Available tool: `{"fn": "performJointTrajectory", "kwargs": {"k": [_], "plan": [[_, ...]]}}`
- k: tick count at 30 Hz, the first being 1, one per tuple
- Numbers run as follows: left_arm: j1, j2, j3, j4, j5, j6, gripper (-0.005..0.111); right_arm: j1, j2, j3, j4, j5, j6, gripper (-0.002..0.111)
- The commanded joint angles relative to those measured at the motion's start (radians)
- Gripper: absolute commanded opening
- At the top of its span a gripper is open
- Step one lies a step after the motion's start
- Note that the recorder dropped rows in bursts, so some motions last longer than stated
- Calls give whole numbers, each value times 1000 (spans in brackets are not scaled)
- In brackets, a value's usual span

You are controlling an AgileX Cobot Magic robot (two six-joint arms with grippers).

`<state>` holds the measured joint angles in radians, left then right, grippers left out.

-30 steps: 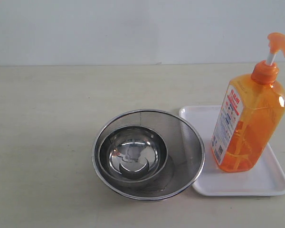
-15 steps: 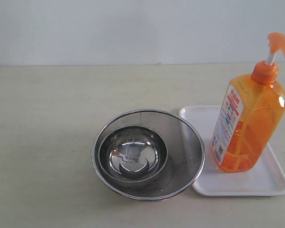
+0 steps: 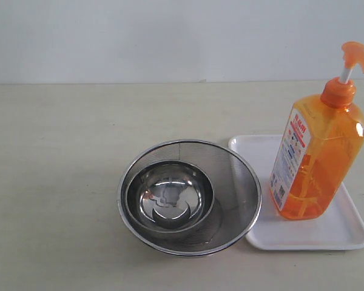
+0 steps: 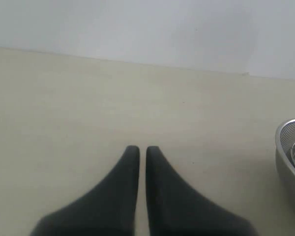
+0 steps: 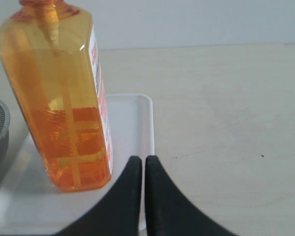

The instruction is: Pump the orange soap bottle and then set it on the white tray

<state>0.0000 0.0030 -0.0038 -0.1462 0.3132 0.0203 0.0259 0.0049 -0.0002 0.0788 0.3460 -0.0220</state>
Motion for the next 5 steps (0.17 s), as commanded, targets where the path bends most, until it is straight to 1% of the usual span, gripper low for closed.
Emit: {"fn": "performJointTrajectory", "kwargs": {"k": [1, 5], "plan": [[1, -3, 4, 5, -2, -4, 5, -5, -5, 0, -6, -13, 0, 0], [1, -3, 4, 5, -2, -4, 5, -5, -5, 0, -6, -13, 0, 0]]}}
